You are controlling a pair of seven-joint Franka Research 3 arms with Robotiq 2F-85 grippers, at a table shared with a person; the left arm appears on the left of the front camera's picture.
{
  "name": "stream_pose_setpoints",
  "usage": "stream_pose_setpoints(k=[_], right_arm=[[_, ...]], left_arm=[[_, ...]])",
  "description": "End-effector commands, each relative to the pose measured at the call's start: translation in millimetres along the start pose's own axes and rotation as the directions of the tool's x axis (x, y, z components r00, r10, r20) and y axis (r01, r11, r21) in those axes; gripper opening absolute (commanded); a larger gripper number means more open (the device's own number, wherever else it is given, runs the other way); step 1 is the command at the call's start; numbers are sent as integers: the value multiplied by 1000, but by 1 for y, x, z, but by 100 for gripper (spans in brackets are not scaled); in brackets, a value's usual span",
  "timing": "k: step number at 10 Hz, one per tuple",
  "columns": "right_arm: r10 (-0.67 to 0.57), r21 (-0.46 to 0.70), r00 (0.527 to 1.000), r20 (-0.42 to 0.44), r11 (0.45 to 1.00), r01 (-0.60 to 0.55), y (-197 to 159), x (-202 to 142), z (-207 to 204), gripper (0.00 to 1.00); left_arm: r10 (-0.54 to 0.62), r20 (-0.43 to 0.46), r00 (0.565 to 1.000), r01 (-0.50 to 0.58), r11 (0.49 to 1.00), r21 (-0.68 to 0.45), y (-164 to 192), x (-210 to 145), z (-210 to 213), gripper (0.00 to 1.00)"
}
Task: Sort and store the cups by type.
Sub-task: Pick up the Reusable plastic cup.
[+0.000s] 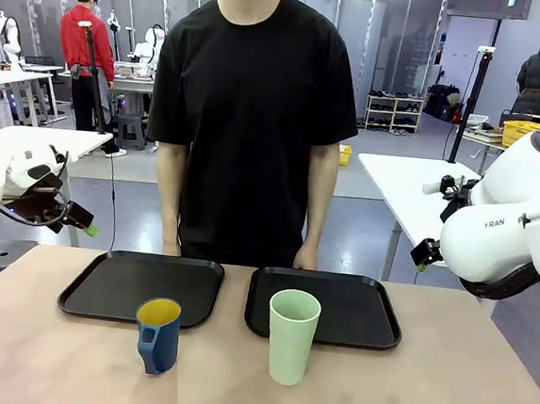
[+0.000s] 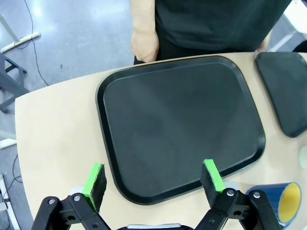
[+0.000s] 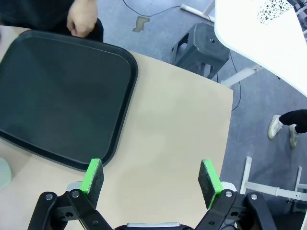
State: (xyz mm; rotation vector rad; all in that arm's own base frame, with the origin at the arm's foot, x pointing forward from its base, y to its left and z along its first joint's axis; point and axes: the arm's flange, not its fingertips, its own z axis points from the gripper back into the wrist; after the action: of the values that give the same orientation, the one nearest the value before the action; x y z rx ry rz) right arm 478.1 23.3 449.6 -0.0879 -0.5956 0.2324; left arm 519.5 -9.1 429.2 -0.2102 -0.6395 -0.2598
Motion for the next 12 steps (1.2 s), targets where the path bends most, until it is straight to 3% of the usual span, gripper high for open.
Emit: stream_pose_setpoints(k=[1, 12], right_arm=[[14, -7, 1000, -4, 1000, -14, -1, 0, -2, 100], [14, -7, 1000, -4, 1000, -14, -1, 0, -2, 100]], left_arm=[[8, 5, 1000, -8, 1000, -2, 0, 1, 1, 100], [8, 5, 1000, -8, 1000, -2, 0, 1, 1, 100]])
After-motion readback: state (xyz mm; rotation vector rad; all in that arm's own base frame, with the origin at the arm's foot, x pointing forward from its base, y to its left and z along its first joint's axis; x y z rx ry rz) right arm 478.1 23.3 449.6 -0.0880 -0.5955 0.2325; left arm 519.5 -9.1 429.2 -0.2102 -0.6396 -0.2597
